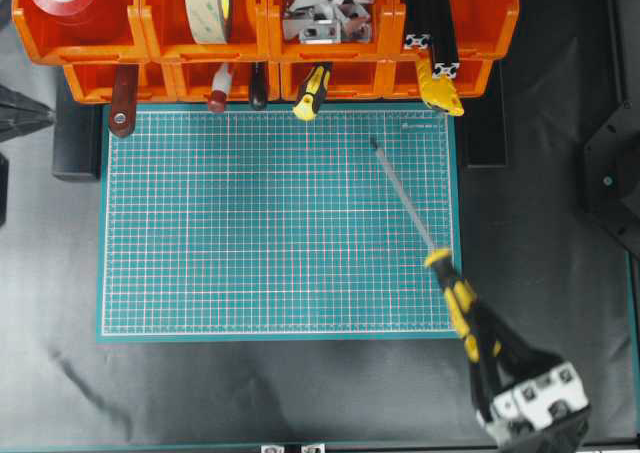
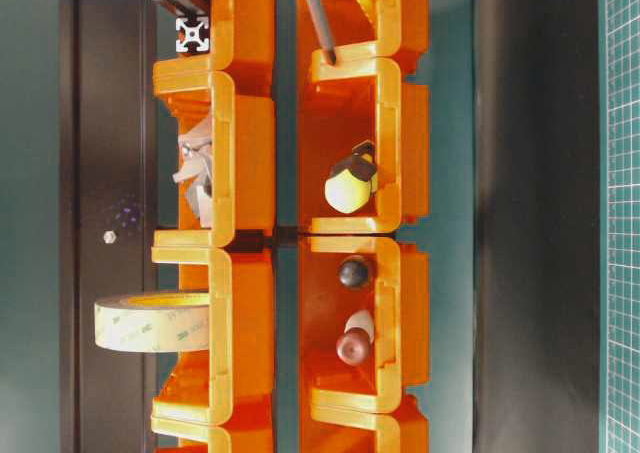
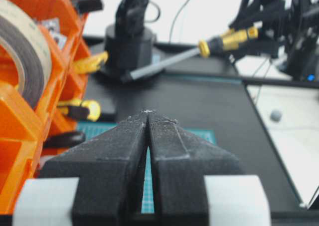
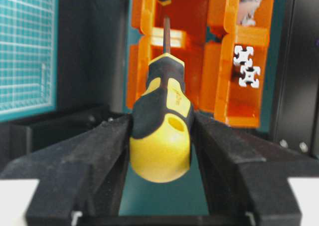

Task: Pick screwdriver from container rack with right arm.
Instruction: 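Pull the screwdriver out of the rack toward the mat with the right gripper, then lower the held screwdriver onto the mat with the right gripper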

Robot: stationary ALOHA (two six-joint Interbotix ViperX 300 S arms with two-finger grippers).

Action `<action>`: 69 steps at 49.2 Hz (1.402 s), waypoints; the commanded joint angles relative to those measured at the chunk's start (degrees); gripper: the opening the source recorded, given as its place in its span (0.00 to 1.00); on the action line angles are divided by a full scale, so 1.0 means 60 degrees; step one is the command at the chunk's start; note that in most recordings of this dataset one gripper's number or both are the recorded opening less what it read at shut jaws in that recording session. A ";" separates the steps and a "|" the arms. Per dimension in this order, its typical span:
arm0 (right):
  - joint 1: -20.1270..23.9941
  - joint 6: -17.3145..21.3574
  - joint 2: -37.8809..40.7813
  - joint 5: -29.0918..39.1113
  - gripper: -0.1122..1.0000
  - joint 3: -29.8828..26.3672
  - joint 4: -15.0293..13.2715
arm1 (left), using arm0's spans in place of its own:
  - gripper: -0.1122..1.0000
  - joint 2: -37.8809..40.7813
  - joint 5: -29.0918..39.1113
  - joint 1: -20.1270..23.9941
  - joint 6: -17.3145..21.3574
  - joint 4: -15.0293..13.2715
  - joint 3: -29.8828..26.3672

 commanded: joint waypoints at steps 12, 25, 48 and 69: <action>-0.0366 0.0117 -0.0029 -0.2285 0.44 0.0308 -0.0059 | 0.10 -0.0132 0.0088 -0.0029 -0.0044 0.0029 -0.0381; -0.1582 0.0117 -0.0293 -0.5068 0.44 0.1553 -0.0059 | 0.10 -0.0132 0.0425 0.0000 -0.0044 0.0029 -0.0381; -0.3662 0.0044 -0.0234 -0.7471 0.44 0.1934 -0.0776 | 0.10 -0.0278 0.0483 0.0044 -0.0029 0.0029 -0.0410; -0.3999 0.0132 -0.0161 -0.8130 0.44 0.1919 -0.0645 | 0.10 -0.0615 0.1216 0.0088 -0.0044 0.0029 -0.0454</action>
